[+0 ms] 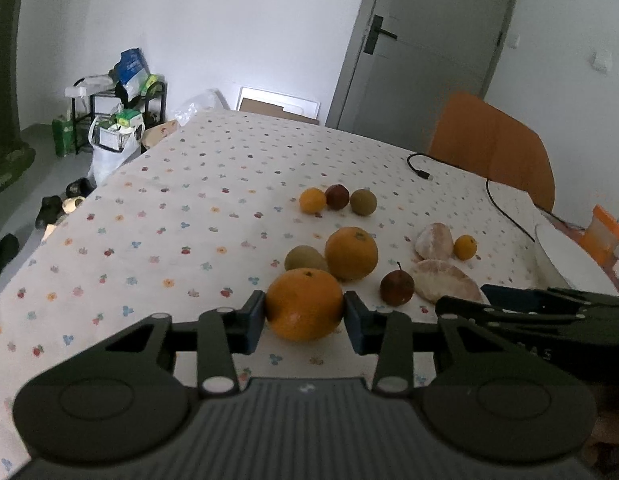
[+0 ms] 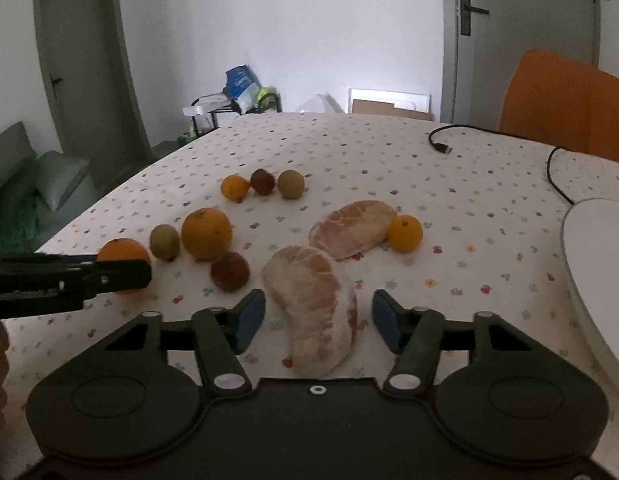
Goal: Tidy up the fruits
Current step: 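Grasp the peeled pomelo segment with the right gripper while the left gripper grasps the large orange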
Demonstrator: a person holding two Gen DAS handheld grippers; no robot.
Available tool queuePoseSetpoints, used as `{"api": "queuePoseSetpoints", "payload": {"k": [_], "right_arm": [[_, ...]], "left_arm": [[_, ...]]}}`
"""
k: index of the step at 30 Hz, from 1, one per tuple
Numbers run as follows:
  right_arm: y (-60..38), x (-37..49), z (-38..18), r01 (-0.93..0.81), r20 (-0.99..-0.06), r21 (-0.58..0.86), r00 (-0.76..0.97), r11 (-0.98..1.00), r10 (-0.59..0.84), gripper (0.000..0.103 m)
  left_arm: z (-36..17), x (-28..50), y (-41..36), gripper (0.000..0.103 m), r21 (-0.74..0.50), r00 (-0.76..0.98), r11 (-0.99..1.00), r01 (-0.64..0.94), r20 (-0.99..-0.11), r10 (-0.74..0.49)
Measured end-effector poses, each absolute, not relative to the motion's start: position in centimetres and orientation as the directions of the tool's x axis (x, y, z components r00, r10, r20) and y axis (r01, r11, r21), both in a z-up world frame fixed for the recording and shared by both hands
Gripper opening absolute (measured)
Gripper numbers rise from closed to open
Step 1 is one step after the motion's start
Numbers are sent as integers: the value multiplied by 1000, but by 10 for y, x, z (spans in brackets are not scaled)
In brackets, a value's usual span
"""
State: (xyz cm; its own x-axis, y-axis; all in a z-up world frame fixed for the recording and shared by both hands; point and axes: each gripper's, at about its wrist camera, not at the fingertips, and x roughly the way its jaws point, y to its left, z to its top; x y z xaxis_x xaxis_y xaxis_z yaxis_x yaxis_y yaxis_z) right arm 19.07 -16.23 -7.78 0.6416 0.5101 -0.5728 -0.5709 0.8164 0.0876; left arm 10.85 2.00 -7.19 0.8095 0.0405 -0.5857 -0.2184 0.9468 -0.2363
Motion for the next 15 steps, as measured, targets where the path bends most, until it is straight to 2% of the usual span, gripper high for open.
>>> {"api": "queuePoseSetpoints", "payload": {"k": [2,3,4,15], "right_arm": [[-161,192,-78,-570,-572,81,646,818,506,50],[-161,191,-78,-575,-571,82,642,814,511,43],[-162,191,-77,-580,-570,86,638,810,518,40],[-184,172,-76,-582,-544,123,638,804,545,37]], "left_arm": [[-73,109,19,41,-252,808,942,-221,-588,33],[-73,109,17,41,-249,810,943,-219,-585,34],[-74,109,14,41,-239,811,946,-219,-584,40],[-65,106,-9,41,-214,828,962,-170,-560,22]]}}
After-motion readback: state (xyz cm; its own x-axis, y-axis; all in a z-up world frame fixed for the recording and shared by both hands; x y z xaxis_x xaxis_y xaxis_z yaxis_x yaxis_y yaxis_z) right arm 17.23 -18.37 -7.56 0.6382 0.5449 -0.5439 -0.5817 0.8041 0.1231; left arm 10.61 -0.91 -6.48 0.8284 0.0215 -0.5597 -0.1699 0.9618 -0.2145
